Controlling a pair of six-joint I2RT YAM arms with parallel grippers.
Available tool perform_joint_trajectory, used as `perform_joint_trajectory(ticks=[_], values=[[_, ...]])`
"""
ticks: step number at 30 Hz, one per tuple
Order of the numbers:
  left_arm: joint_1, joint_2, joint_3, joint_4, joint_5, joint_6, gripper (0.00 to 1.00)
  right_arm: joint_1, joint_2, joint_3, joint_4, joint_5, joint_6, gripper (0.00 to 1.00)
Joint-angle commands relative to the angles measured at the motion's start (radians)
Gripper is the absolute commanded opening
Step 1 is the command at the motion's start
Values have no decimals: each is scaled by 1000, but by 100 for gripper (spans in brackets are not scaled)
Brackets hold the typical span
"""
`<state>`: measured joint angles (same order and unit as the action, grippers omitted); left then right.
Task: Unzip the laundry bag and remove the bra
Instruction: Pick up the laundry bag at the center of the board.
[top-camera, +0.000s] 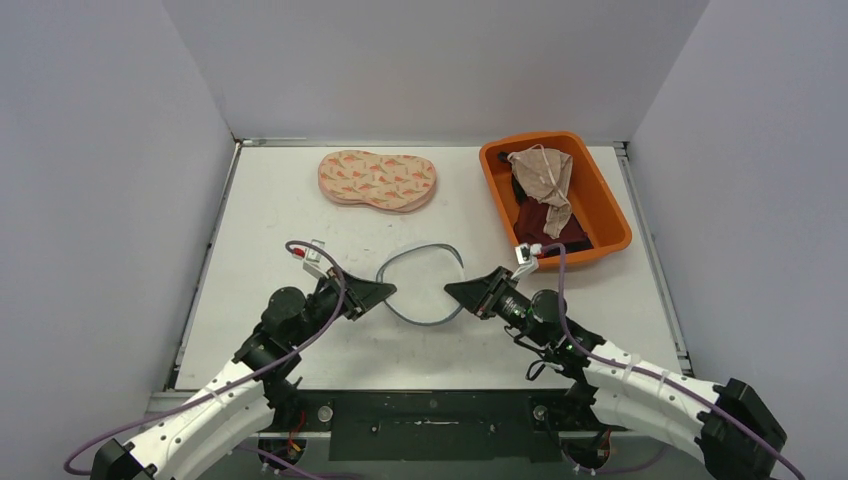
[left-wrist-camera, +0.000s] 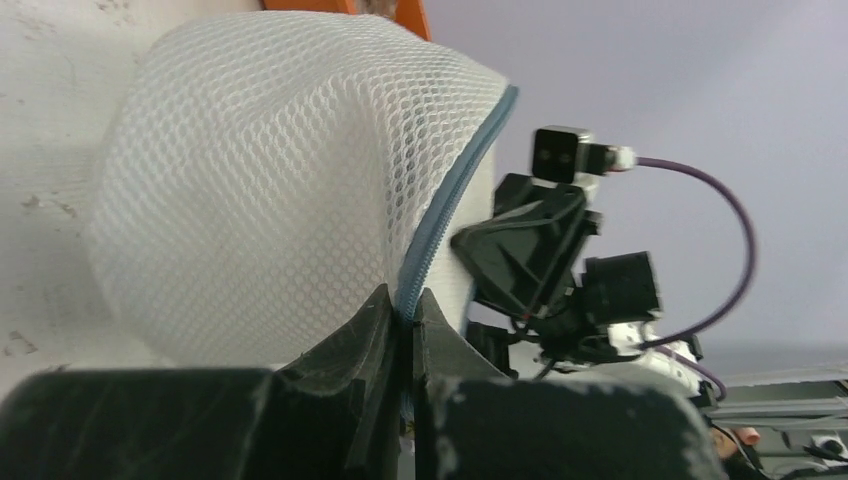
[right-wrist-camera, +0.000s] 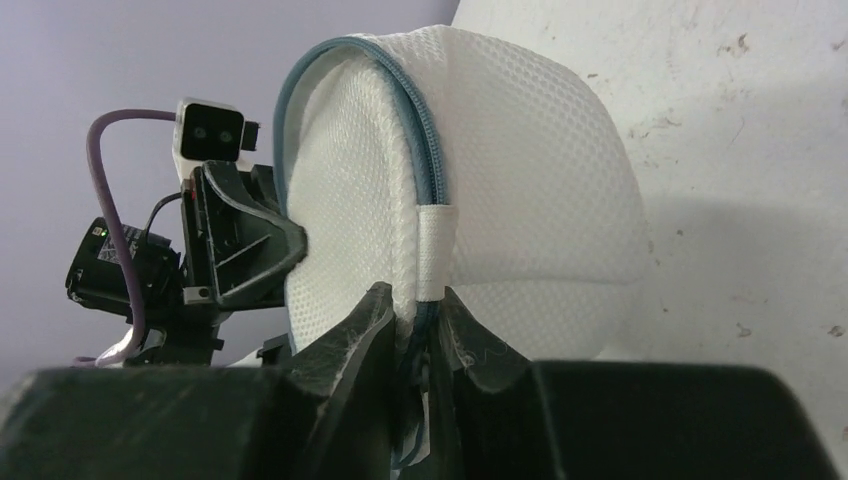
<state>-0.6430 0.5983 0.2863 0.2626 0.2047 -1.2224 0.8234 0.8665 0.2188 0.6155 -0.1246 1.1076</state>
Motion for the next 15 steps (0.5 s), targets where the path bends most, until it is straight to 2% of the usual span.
perform_joint_trajectory(ticks=[1,4,6,9,12,15], values=[[6,-10,-17,-87,-49,92,0,-1,-80,169,-409,84,-210,5],[6,17,-55,-82,-73,119,0,18,-81,236,-590,153,-281,5],[4,37,-62,-76,-82,128,0,60,-53,300,-750,253,-321,5],[-7,68,-58,-95,-107,143,0,133,11,349,-895,395,-337,5],[-38,111,-50,-123,-169,172,0,190,76,350,-936,465,-307,5],[-76,165,-53,-117,-218,185,0,216,96,328,-908,499,-275,5]])
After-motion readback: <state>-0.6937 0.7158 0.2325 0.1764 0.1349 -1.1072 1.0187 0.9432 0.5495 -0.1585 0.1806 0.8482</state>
